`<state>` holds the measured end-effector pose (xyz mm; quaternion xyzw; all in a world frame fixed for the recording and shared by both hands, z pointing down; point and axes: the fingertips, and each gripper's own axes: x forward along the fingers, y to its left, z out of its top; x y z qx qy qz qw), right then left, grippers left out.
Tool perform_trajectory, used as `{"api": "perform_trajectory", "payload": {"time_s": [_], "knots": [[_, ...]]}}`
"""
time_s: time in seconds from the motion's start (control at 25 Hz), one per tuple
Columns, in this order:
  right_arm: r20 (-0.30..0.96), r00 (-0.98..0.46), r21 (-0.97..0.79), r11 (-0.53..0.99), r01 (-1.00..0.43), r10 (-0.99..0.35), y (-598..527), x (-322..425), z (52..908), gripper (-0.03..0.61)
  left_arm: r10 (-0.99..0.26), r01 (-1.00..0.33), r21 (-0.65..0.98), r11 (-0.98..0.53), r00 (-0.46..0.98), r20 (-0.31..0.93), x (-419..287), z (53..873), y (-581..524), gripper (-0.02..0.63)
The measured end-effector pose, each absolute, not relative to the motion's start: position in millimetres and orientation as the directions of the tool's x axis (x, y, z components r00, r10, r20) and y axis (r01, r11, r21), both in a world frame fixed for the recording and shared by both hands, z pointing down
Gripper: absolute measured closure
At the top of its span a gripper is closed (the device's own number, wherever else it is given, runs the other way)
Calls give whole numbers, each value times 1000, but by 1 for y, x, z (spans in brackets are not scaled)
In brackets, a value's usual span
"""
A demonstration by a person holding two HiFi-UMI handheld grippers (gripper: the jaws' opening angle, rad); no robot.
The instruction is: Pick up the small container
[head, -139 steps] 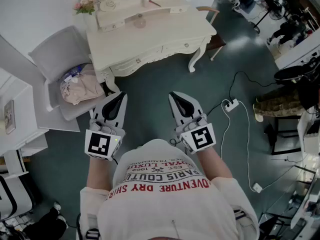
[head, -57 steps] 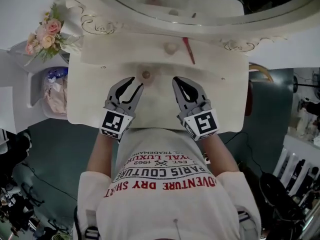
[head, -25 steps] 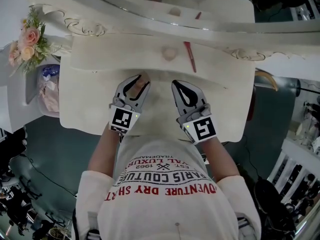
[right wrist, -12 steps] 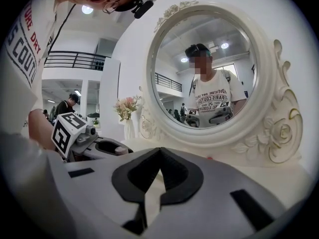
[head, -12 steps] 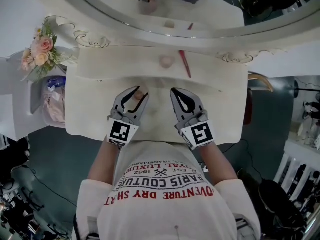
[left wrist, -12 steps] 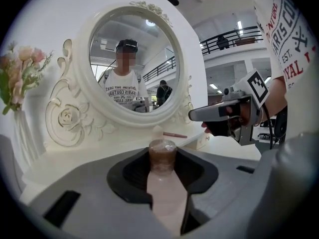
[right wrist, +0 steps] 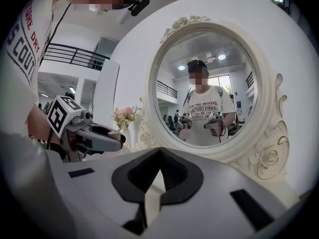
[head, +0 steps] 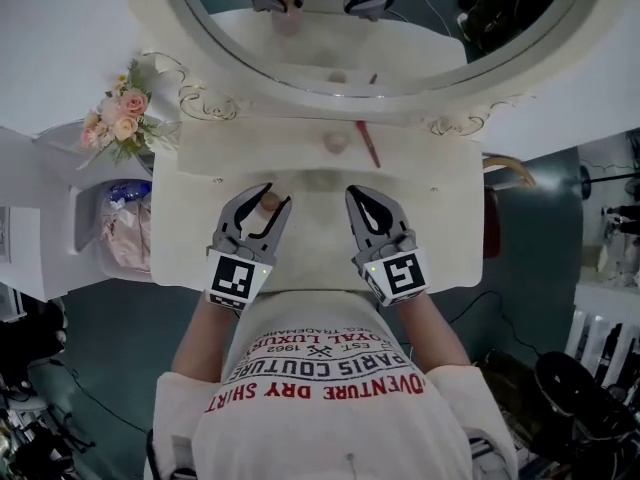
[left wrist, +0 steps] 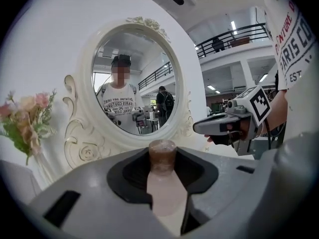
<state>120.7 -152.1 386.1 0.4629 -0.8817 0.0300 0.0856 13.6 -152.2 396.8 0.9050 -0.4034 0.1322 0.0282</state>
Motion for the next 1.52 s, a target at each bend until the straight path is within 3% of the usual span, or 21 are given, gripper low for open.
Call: {"api": "perform_trajectory", "payload": {"time_s": [0.52, 1.52], "knots": [[106, -564, 47, 571, -820, -819, -135, 96, 338, 580, -771, -773, -90, -628, 602, 208, -37, 330, -136, 471], [147, -568, 66, 581, -811, -810, -116, 87, 345, 580, -765, -756, -129, -642, 617, 184, -46, 314, -120, 471]]}}
